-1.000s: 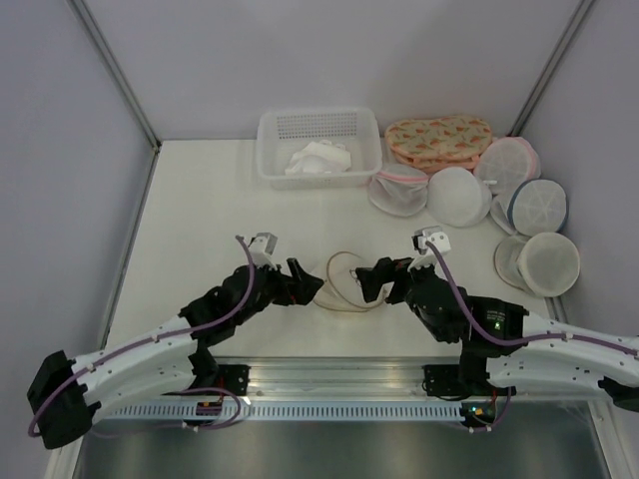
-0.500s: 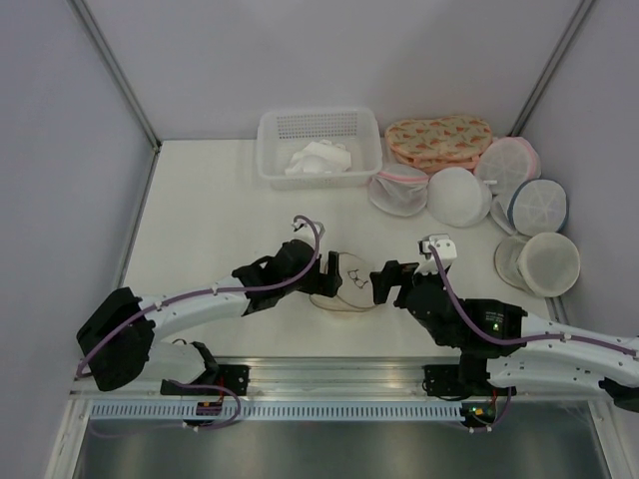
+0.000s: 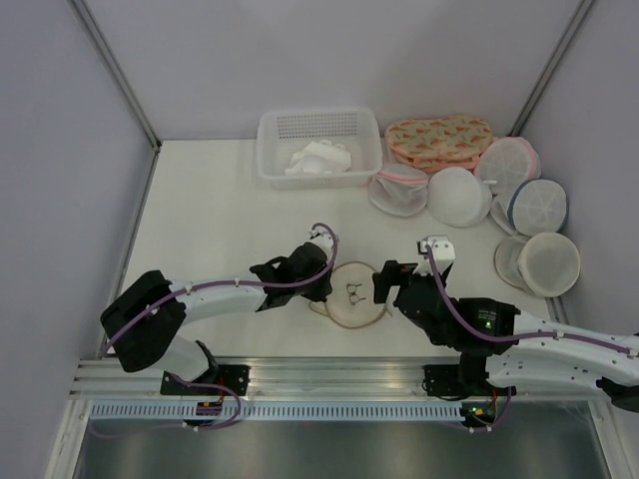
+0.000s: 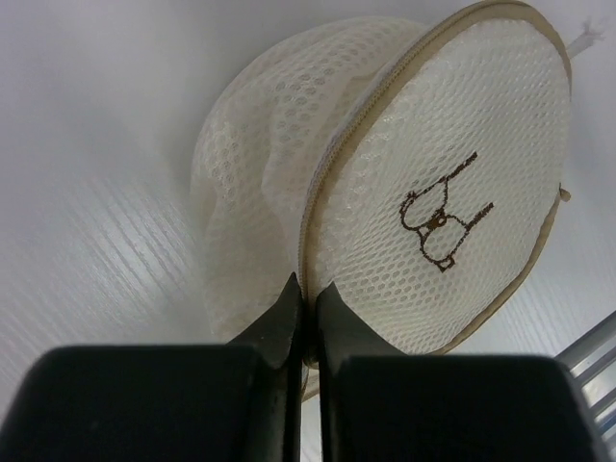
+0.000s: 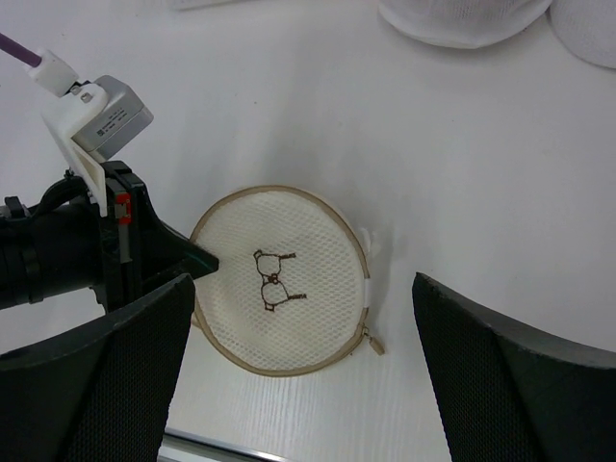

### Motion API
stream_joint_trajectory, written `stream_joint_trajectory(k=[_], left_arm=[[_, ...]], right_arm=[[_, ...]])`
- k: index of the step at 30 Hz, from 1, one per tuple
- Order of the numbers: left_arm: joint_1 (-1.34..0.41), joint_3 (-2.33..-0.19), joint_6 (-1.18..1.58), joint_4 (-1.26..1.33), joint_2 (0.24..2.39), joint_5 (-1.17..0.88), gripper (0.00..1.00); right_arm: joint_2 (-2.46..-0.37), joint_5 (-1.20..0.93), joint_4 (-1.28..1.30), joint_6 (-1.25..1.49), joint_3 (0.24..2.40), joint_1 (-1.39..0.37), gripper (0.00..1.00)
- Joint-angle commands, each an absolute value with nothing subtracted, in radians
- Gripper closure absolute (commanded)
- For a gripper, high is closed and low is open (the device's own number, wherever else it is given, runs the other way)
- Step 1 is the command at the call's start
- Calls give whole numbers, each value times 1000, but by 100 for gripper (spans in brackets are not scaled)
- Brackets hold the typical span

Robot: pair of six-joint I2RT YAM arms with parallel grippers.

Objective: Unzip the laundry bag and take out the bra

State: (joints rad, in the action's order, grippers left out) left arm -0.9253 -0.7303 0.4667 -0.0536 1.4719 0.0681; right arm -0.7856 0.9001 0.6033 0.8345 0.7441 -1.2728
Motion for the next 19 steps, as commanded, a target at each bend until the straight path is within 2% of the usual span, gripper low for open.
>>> stream_joint_trajectory(k=[1, 6, 10, 19], left_arm=[[-919, -735, 460, -23, 1474, 138, 98], [-803, -724, 469, -34, 1417, 143, 98], [-792, -706, 469, -23, 1390, 107, 98], [-792, -635, 511, 31, 1371, 75, 98]], right_arm=[[-782, 910, 623, 865, 741, -1255, 2], [-790, 786, 553, 822, 709, -1201, 2], [-791, 663, 448, 773, 660, -1184, 2], [-893, 563, 359, 730, 667, -1184, 2]])
